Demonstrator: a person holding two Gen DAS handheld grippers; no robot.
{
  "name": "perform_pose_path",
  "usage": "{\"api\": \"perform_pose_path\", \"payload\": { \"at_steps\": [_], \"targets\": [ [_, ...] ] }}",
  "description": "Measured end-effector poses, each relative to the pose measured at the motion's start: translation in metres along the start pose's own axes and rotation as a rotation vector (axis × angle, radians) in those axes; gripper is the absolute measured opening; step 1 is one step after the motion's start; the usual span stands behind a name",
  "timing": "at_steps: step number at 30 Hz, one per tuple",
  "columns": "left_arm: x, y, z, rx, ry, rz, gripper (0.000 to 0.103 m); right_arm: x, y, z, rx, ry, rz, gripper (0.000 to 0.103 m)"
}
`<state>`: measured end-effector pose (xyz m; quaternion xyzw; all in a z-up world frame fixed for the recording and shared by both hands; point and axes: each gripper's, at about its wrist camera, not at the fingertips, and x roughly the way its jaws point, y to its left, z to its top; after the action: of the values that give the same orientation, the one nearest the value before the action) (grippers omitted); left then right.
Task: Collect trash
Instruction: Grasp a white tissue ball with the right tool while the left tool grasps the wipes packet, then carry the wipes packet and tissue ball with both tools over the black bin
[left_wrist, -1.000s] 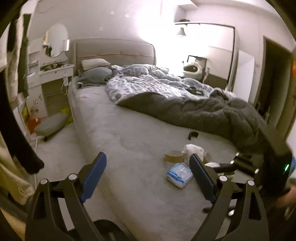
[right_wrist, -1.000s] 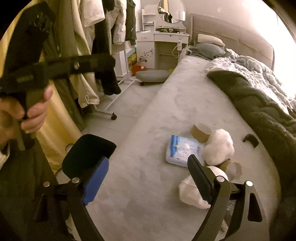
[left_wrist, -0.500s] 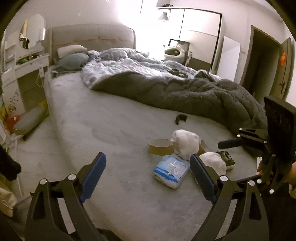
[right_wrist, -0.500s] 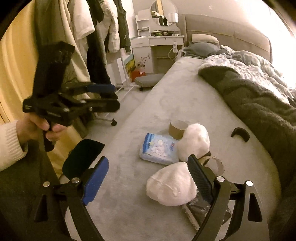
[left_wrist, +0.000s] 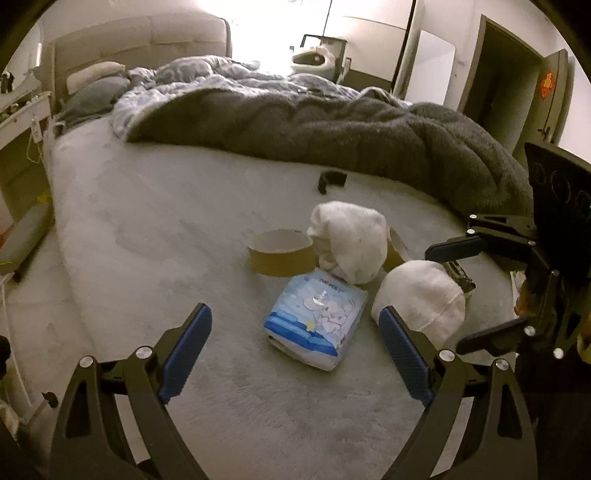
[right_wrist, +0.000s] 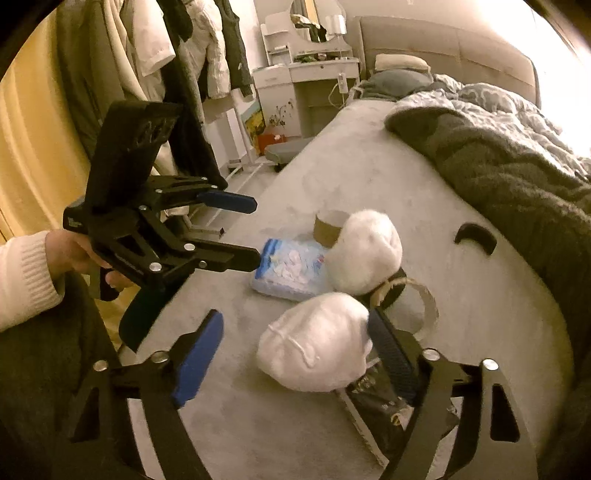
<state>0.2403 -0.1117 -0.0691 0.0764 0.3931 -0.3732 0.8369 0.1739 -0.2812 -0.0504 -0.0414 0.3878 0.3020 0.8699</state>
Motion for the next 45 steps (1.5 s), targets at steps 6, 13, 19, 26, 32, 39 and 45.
{"api": "perform_pose_path", "payload": {
  "at_steps": [6,13,19,26,32,39,45],
  "targets": [
    [0.017,-0.004,-0.003,0.024,0.042,-0.016,0.093,0.007,-0.002,-0.005,-0.010,0.027,-0.016,0.067],
    [0.026,-0.009,-0.003,0.058,0.057,-0.016,0.093,0.014,-0.016,-0.012,0.032,0.052,-0.016,0.053],
    [0.033,-0.010,-0.002,0.068,0.067,-0.023,0.089,0.013,-0.030,-0.017,0.134,0.029,0.052,0.046],
    [0.038,-0.016,-0.007,0.098,0.078,-0.011,0.079,0.006,-0.043,-0.017,0.217,-0.002,0.107,0.041],
    [0.041,-0.017,-0.010,0.105,0.080,0.005,0.069,0.005,-0.040,-0.010,0.211,-0.004,0.111,0.039],
    [0.033,-0.015,-0.007,0.075,0.073,-0.011,0.063,-0.001,-0.032,0.005,0.207,-0.022,0.109,0.039],
    [0.025,-0.015,-0.008,0.065,0.081,-0.006,0.063,-0.008,-0.031,0.012,0.211,-0.046,0.091,0.039]
  ]
}}
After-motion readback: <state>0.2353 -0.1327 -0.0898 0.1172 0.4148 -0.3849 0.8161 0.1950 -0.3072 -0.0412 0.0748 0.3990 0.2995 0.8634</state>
